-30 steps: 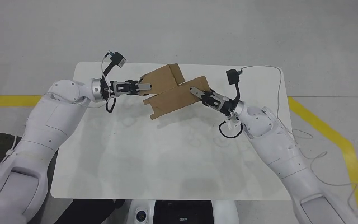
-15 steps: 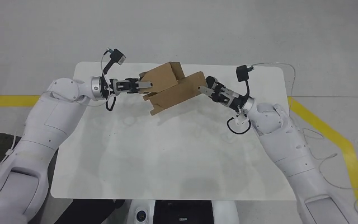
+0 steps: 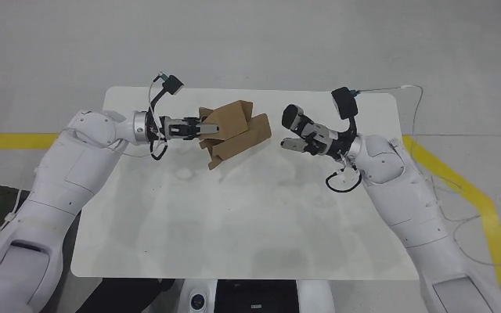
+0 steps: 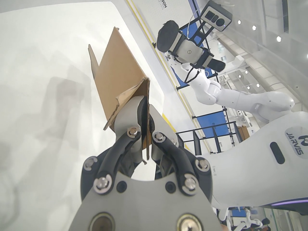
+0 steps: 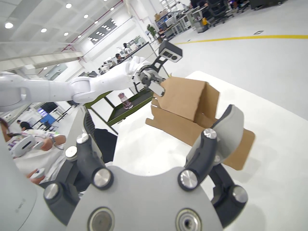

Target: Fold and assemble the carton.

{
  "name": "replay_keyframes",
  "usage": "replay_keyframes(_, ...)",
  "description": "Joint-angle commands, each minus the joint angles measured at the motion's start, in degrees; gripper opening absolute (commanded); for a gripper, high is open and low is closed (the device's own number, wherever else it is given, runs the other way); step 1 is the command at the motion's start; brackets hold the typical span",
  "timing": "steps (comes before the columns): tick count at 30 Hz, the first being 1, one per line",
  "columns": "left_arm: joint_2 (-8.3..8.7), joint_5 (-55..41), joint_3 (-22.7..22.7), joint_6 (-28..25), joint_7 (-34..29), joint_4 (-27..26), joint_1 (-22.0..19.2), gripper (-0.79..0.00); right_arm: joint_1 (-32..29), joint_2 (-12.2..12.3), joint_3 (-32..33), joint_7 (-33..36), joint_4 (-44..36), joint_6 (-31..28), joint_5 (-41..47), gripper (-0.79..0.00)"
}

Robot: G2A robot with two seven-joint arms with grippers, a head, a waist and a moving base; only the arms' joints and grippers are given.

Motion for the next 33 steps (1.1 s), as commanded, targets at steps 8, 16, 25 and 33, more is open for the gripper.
replay_keyframes(8,1.91,-0.01,1.3,-0.33,0.34,-4.75,0.85,-0.785,5.88,-1.12,-7.53,10.43,6.56,-2.54,9.09,-0.329)
replay_keyframes(16,3.54,-1.06,2.87,-0.71,0.72,-7.52,0.97,-0.785,10.05,-1.58,-11.86,11.45,10.86,-1.73,10.7,-0.413)
replay_keyframes(25,5.26,-1.23,4.8,-2.24,2.25,-9.85,0.5,-0.785,13.09,-1.76,-14.05,11.25,15.7,-1.93,10.71,-0.449)
replay_keyframes(33,6.5,-1.51,7.28,-3.43,3.44,-11.32,-0.21,-0.785,14.08,-2.32,-16.62,10.86,18.07,-2.31,12.2,-0.474)
